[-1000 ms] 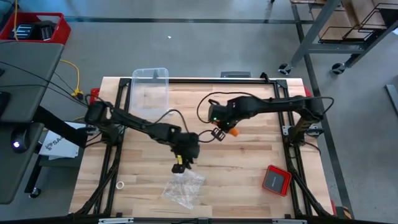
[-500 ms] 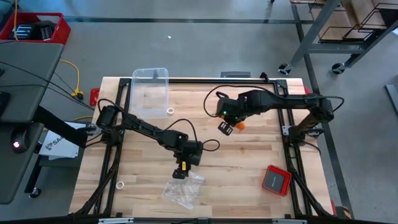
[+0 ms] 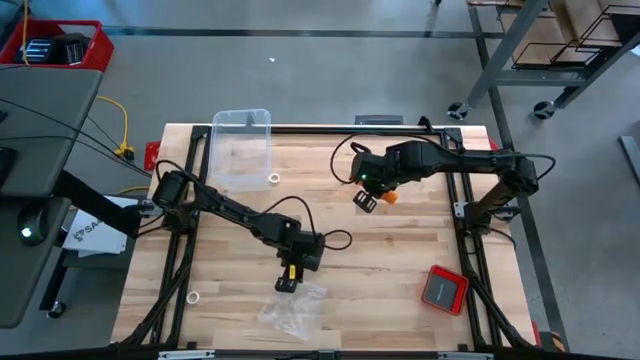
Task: Roll bandage
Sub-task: Put the rolled orange bandage into the zip bag
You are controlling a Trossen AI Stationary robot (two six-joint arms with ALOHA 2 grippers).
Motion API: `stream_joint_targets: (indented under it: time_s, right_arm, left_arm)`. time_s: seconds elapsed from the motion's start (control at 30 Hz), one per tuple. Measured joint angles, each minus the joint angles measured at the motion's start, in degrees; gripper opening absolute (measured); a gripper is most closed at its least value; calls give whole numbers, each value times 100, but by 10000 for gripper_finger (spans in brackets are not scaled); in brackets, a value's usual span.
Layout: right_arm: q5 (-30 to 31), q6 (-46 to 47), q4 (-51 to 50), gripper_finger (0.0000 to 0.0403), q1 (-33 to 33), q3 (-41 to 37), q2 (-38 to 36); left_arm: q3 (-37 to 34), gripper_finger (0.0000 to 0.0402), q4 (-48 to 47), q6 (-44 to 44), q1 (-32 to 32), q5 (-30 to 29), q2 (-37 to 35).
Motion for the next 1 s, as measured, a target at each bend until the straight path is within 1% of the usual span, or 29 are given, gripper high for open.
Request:
stream_joint_targets:
  time_s: [0.1,0.2,0.3,0.4,0.5,0.57,0.7,0.8,0.87,1.0]
  right_arm:
    - [-37,-111,-209,43,-27,0,0]
    - [-251,-323,-640,43,-25,0,-22]
    - [-512,-639,-834,43,-63,0,-147]
    - [-1063,-813,-557,43,-145,0,-334]
    - [-1514,-608,246,43,-189,0,-482]
    - [-1720,-372,1050,43,-189,0,-526]
    - [-2169,157,2977,43,-148,0,-477]
    - [-2321,557,4220,43,-130,0,-427]
    - [-2348,737,4678,43,-127,0,-427]
    - [-2227,904,4996,43,-133,0,-424]
  left_arm:
    - [19,4,-227,-81,-11,-352,-211]
    - [156,2,-511,255,-3,-948,-662]
    - [271,1,-880,924,1,-1749,-1221]
    - [497,1,-1360,1848,-3,-2701,-1799]
    - [763,1,-1653,2572,4,-3643,-2223]
    - [929,1,-1626,2967,56,-4019,-2393]
    - [1318,0,-1603,3606,204,-4373,-2465]
    - [1384,0,-1458,3730,403,-4569,-2459]
    - [1388,0,-1340,3668,526,-4627,-2457]
    - [1388,0,-971,3511,694,-4645,-2457]
